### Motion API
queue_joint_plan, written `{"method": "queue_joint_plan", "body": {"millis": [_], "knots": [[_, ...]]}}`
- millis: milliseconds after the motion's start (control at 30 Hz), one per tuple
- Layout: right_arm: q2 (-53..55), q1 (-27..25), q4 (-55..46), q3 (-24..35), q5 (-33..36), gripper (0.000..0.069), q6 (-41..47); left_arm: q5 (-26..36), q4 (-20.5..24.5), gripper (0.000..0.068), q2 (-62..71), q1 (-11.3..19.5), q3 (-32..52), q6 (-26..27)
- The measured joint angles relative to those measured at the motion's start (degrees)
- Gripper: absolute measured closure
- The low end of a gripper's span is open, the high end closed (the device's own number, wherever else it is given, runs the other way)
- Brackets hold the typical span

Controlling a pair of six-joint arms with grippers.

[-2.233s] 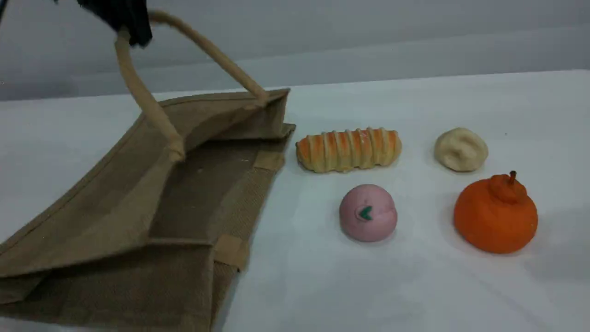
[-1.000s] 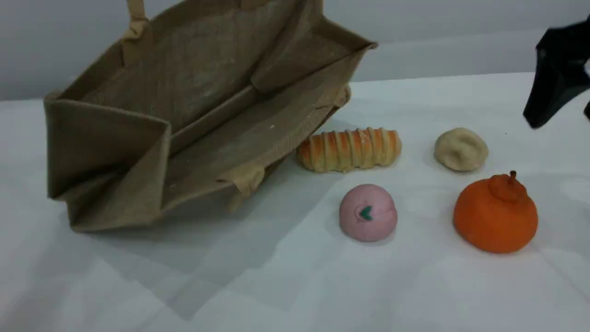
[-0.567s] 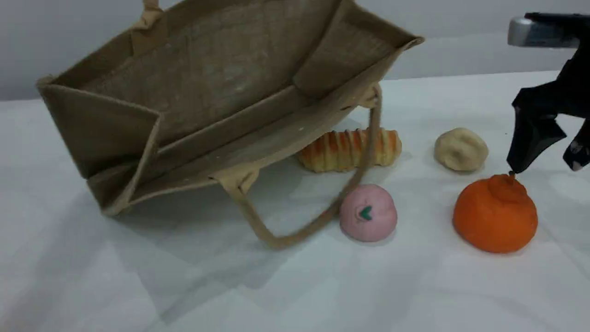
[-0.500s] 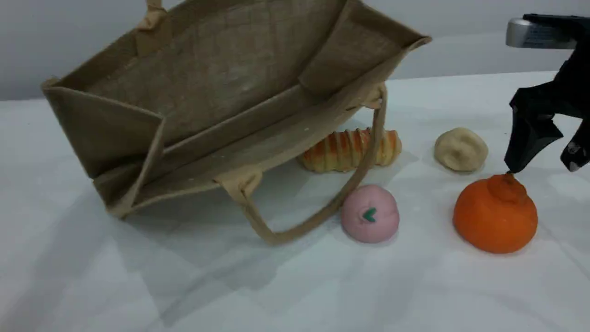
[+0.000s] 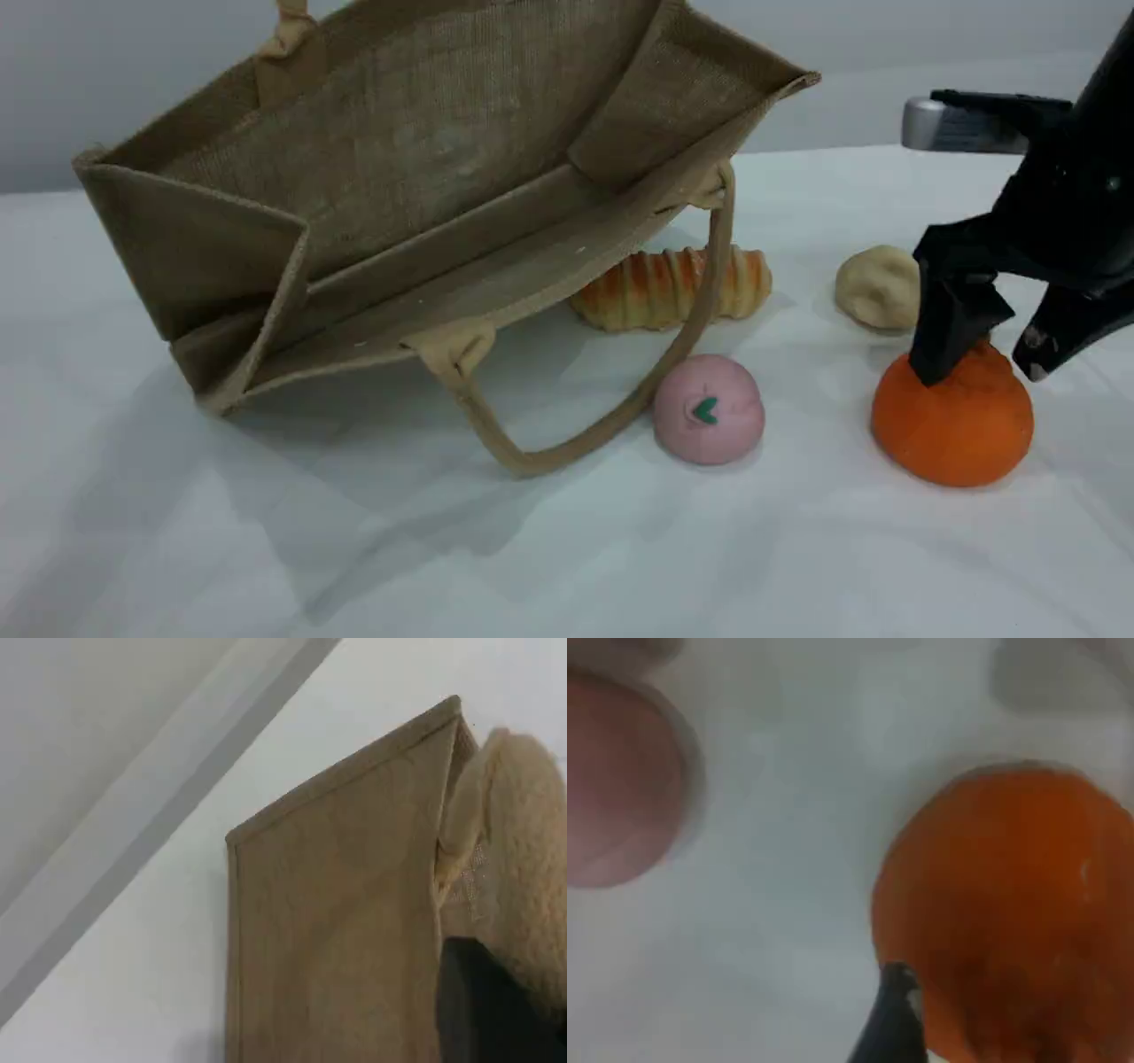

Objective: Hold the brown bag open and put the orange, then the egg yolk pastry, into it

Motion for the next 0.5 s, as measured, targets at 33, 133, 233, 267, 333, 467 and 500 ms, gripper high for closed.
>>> {"method": "queue_joint_plan", "body": {"millis": [33, 133, 233, 267, 333, 467, 500], "knots": [[0.28, 0.0, -0.04, 0.0, -0.08, 0.0128, 0.0, 0.0, 0.0, 0.061, 0.0, 0.0, 0.0, -0.05], [1.07, 0.0, 0.17, 0.0, -1.27, 0.0128, 0.0, 0.05, 0.0, 0.061, 0.0, 0.0, 0.0, -0.05], [2.11, 0.0, 0.23, 0.0, -1.42, 0.0138, 0.0, 0.0, -0.05, 0.061, 0.0, 0.0, 0.0, -0.05], [2.4, 0.0, 0.23, 0.0, -1.71, 0.0148, 0.0, 0.0, -0.05, 0.061, 0.0, 0.0, 0.0, -0.05], [2.86, 0.0, 0.23, 0.0, -2.07, 0.0192, 0.0, 0.05, -0.05, 0.061, 0.0, 0.0, 0.0, -0.05], [2.91, 0.0, 0.36, 0.0, -2.02, 0.035, 0.0, 0.05, -0.05, 0.061, 0.0, 0.0, 0.0, -0.05], [2.91, 0.0, 0.42, 0.0, -1.91, 0.0407, 0.0, 0.05, -0.05, 0.061, 0.0, 0.0, 0.0, -0.05]]}}
